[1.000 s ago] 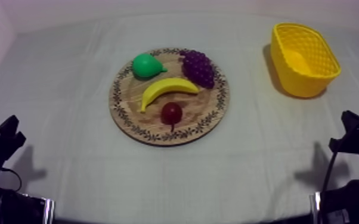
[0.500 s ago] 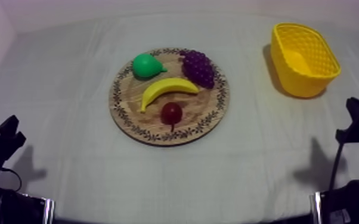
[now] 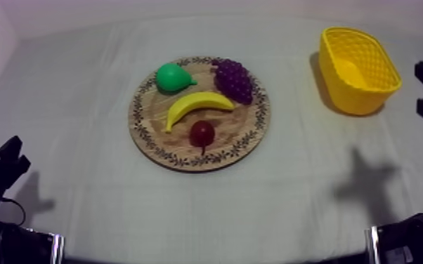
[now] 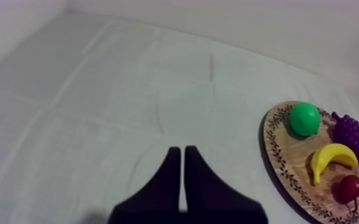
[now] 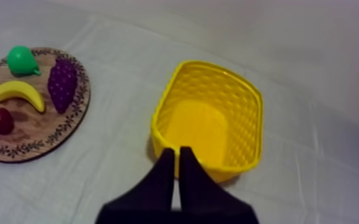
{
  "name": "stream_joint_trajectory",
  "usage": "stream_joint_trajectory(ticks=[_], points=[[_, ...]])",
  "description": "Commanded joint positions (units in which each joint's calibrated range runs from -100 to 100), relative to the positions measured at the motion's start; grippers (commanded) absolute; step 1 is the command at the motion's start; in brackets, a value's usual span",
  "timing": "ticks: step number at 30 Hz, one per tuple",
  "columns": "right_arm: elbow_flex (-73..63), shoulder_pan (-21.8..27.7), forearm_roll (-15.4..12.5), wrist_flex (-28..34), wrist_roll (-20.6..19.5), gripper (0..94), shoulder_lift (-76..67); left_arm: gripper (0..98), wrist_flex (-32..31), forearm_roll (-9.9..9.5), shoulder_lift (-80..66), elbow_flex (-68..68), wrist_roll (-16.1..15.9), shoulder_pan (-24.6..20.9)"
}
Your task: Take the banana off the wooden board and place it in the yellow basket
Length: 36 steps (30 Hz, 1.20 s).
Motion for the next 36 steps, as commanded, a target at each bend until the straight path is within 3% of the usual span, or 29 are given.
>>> stream_joint_trajectory(ticks=[1,23,36], points=[[-6.1,-1.2,0.7,1.3,-0.3,0.7,3.4,0.0,0.0,0.0,0.0,0.0,0.0,0.0],[-39.8,-12.0,3.0,19.9,0.7,0.7,30.0,0.0,0.0,0.0,0.0,0.0,0.0,0.0],[-51.8,-16.2,3.9,27.5,2.2,0.7,45.1,0.0,0.0,0.0,0.0,0.0,0.0,0.0]])
